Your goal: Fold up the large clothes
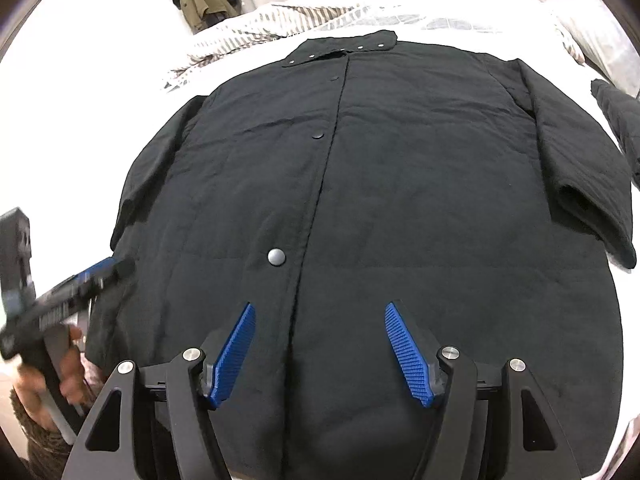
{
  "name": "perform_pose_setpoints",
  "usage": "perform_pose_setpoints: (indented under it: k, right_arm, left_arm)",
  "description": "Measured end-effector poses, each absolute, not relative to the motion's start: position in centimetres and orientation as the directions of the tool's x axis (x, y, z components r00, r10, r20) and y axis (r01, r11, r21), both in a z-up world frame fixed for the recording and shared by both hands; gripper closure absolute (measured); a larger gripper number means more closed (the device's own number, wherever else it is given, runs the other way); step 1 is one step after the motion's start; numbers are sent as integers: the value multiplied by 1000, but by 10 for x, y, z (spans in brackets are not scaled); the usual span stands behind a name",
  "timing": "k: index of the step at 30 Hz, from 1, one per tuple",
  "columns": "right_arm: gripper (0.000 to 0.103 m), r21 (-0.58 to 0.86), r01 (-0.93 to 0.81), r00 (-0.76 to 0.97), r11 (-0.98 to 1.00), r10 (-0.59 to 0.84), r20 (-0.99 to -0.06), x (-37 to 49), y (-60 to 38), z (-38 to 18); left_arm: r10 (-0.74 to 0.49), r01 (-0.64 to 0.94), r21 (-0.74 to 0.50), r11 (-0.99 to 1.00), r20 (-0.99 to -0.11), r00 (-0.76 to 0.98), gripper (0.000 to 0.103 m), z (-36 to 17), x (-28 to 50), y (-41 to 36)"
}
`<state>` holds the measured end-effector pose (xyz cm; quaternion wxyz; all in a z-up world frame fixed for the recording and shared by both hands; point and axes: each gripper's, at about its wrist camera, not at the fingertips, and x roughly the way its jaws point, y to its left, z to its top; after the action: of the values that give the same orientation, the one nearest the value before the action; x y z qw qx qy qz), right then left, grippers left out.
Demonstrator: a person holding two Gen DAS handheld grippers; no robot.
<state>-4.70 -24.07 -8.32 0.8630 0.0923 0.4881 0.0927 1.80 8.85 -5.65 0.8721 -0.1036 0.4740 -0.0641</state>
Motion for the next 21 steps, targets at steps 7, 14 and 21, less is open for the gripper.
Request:
perform_pose_setpoints:
  k: [7,14,21]
  right_arm:
    - [34,257,-64,497,964,254,-830,-38,-234,-91]
    - [34,304,-18,494,952,273,-825,-25,-244,-106]
    - [34,320,28,508,947,262,-820,-18,-251,-114]
  left_arm:
    - [-96,-256,-279,925,-827,554,14,-70,55,150]
    - [-43,-152,-163,975,-809,587,14,-76,84,159]
    - [-123,0,-157,988,-769,627,14,-81,92,137]
